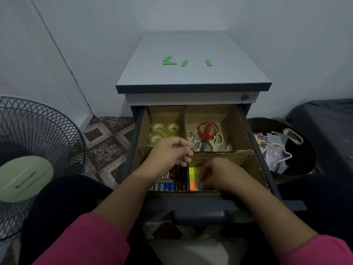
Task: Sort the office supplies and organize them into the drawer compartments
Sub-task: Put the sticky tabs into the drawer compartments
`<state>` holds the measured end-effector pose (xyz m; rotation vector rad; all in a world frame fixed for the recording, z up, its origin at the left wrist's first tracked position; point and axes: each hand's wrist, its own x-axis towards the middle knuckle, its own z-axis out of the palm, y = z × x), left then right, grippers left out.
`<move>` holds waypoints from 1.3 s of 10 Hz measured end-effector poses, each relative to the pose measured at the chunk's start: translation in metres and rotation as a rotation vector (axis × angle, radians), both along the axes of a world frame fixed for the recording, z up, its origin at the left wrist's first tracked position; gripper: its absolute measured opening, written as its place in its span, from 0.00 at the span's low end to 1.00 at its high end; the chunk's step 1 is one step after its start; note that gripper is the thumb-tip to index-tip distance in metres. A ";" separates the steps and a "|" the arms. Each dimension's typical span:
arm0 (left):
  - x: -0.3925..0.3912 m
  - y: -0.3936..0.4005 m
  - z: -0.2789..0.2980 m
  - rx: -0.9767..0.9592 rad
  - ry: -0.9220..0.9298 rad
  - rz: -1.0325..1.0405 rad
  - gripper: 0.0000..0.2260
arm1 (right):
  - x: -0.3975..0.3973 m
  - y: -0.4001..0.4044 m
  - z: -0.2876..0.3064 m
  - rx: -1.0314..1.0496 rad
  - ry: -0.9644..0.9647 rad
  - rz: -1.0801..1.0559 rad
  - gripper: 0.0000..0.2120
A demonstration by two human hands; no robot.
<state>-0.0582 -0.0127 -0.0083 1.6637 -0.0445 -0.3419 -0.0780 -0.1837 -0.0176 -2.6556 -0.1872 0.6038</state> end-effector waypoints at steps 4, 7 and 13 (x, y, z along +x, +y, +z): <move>-0.001 -0.001 0.001 0.014 -0.006 0.001 0.06 | 0.000 0.003 0.002 -0.073 -0.015 0.032 0.07; -0.001 0.000 0.001 0.015 -0.007 0.000 0.06 | -0.001 -0.002 0.010 0.000 -0.007 -0.022 0.04; -0.001 0.001 0.000 0.009 -0.004 -0.008 0.06 | -0.007 -0.024 0.010 -0.358 -0.066 -0.280 0.06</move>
